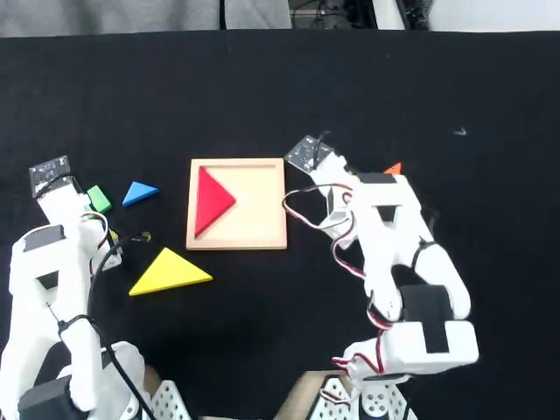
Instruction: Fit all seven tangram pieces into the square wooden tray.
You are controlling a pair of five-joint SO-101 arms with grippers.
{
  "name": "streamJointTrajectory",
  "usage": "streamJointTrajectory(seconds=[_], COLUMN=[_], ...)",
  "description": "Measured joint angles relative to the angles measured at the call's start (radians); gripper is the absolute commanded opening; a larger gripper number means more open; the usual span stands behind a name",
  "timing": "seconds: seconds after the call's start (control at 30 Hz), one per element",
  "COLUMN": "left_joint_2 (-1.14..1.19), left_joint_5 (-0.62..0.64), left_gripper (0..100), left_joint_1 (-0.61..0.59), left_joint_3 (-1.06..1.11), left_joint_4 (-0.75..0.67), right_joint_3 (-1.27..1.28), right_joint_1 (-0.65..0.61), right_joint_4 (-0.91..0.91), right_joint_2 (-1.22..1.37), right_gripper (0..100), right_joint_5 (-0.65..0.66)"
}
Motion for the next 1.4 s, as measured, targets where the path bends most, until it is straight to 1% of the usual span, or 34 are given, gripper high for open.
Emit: streamJointTrajectory(seconds=[0.13,0.37,0.5,0.57,0.63,0.73,0.87,0.93,1.0,1.03,1.17,1.27,1.4], left_joint_2=[0.000,0.000,0.000,0.000,0.000,0.000,0.000,0.000,0.000,0.000,-0.003,-0.005,-0.005], left_joint_5=[0.000,0.000,0.000,0.000,0.000,0.000,0.000,0.000,0.000,0.000,0.000,0.000,0.000], left_gripper=[12,12,12,12,12,12,12,12,12,12,12,12,12], left_joint_1=[0.000,0.000,0.000,0.000,0.000,0.000,0.000,0.000,0.000,0.000,0.000,0.000,0.000], left_joint_3=[0.000,0.000,0.000,0.000,0.000,0.000,0.000,0.000,0.000,0.000,0.021,0.043,0.048], left_joint_4=[0.000,0.000,0.000,0.000,0.000,0.000,0.000,0.000,0.000,0.000,-0.014,-0.051,-0.063], right_joint_3=[-0.060,-0.081,-0.081,-0.091,-0.107,-0.140,-0.213,-0.244,-0.256,-0.258,-0.262,-0.262,-0.262], right_joint_1=[0.000,0.000,0.000,0.000,-0.017,-0.084,-0.155,-0.175,-0.172,-0.169,-0.152,-0.091,-0.025], right_joint_4=[0.054,0.072,0.072,0.072,0.081,0.143,0.221,0.241,0.241,0.241,0.242,0.242,0.270], right_joint_2=[0.055,0.068,0.068,0.068,0.069,0.071,0.075,0.080,0.080,0.080,0.080,0.080,0.080], right_gripper=[22.6,22.3,14.5,9.8,7.3,7.7,7.7,7.8,8.6,10.5,21.4,21.9,22.1], right_joint_5=[0.011,0.017,0.046,0.048,0.041,-0.066,-0.258,-0.310,-0.327,-0.331,-0.333,-0.333,-0.328])
